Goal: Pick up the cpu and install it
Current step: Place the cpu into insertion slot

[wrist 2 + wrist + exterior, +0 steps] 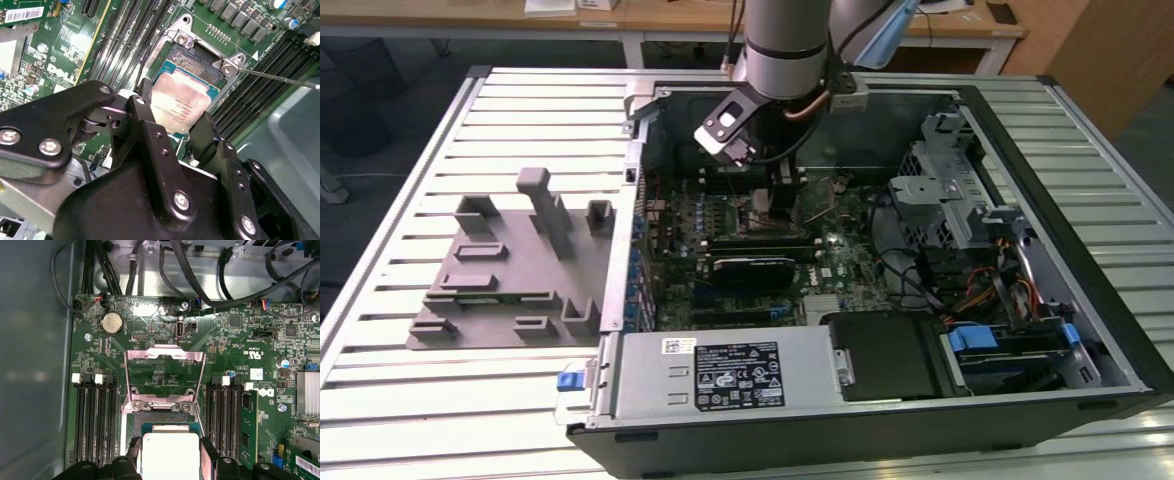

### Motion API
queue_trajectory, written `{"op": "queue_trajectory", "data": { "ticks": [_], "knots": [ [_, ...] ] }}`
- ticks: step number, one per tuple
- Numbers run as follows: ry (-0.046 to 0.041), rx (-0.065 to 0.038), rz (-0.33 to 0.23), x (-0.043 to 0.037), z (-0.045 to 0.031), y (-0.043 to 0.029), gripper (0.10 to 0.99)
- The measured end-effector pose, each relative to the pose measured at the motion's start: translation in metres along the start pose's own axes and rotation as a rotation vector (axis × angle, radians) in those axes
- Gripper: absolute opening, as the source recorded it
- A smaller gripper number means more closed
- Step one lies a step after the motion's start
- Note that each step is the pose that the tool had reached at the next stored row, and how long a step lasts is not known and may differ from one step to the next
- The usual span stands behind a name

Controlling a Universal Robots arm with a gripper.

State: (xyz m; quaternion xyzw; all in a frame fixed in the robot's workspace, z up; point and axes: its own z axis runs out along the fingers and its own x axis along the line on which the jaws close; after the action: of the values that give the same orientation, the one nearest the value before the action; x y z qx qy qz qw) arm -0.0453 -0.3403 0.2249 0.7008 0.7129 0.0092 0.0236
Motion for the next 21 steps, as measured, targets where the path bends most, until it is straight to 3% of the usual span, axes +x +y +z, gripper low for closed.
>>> {"op": "queue_trajectory", "data": {
  "ticks": [21],
  "knots": [
    [-0.0007,0.0,0.0,0.0003,0.013,-0.0006,0.541]
  ]
}}
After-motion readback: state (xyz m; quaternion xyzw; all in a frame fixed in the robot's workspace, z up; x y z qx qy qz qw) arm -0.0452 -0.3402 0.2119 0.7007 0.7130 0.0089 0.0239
